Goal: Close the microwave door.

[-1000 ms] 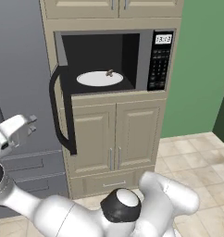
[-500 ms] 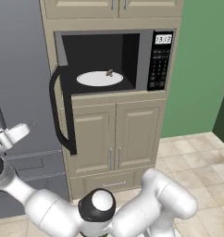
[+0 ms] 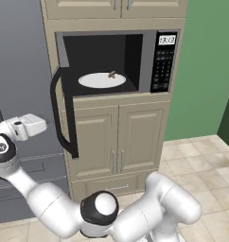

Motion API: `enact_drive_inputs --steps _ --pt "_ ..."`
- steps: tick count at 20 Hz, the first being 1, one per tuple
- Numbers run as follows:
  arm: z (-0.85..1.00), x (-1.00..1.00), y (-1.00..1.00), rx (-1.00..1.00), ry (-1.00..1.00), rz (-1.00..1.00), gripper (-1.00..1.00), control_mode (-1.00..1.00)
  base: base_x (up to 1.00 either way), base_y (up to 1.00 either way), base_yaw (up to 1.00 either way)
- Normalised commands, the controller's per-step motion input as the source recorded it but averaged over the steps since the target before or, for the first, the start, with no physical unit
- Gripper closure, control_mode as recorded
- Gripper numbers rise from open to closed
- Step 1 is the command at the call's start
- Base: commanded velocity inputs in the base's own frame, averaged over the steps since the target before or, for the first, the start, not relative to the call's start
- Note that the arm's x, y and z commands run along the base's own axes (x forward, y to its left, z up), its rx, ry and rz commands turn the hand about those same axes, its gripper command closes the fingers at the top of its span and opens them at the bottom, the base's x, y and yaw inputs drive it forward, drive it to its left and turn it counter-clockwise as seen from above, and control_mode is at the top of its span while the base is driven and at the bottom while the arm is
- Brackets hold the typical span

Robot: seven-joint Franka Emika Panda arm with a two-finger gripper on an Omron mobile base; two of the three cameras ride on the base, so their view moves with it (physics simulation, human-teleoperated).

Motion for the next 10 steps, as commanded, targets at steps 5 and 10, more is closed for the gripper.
enact_drive_inputs --steps 5,10 --pt "0.00 -0.14 -0.75 0.05 -0.03 0.00 -1.00 -1.00 0.00 0.00 0.00" --pt "0.00 0.00 -1.00 0.11 0.00 0.00 -1.00 -1.00 0.00 0.00 0.00"
